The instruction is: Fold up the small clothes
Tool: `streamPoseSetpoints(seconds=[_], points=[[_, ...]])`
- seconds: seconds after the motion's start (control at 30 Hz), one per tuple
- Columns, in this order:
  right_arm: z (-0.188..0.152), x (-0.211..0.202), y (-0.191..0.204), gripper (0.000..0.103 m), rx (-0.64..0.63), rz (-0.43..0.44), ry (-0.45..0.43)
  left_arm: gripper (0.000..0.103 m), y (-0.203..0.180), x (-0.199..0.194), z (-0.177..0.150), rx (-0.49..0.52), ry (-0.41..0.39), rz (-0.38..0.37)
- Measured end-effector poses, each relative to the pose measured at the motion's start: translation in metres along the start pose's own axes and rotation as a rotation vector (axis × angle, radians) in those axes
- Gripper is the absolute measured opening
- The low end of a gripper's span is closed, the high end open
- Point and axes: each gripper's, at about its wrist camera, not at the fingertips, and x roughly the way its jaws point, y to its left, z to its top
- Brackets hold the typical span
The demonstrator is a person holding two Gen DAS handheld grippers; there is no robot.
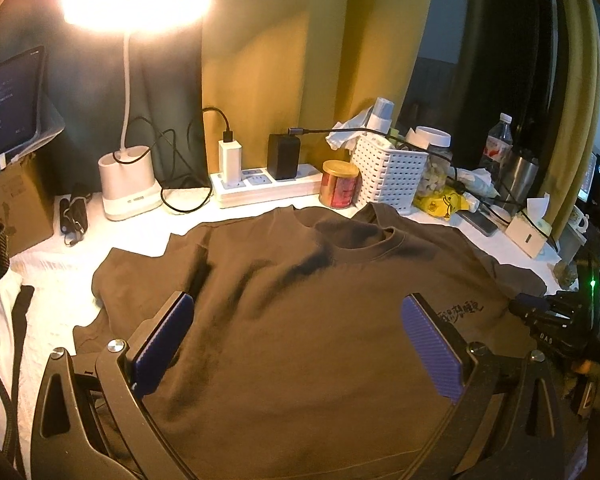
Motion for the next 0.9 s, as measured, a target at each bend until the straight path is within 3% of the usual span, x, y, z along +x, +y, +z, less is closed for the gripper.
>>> streamPoseSetpoints(seconds=[0.23,0.37,0.63,0.9], points=[[0.014,-0.010,-0.017,0.003,0.102,0.088,-0.041,0.102,0.006,-0.003,0.001,0.000,-0.004,-0.007],[0.032,-0.019,-0.013,0.003,0.099,0.130,-0.072,0.102,0.014,-0.008,0.001,-0.010,-0.018,-0.009],[0.079,-0.031,0.021,0.003,0.018,0.188,-0.130,0.102,0.041,-0.020,0.000,-0.050,-0.049,0.002],[0.109,-0.012,0.061,0.003,-0.011,0.239,-0.115,0.102,0.073,-0.031,0.001,-0.079,-0.079,0.017]])
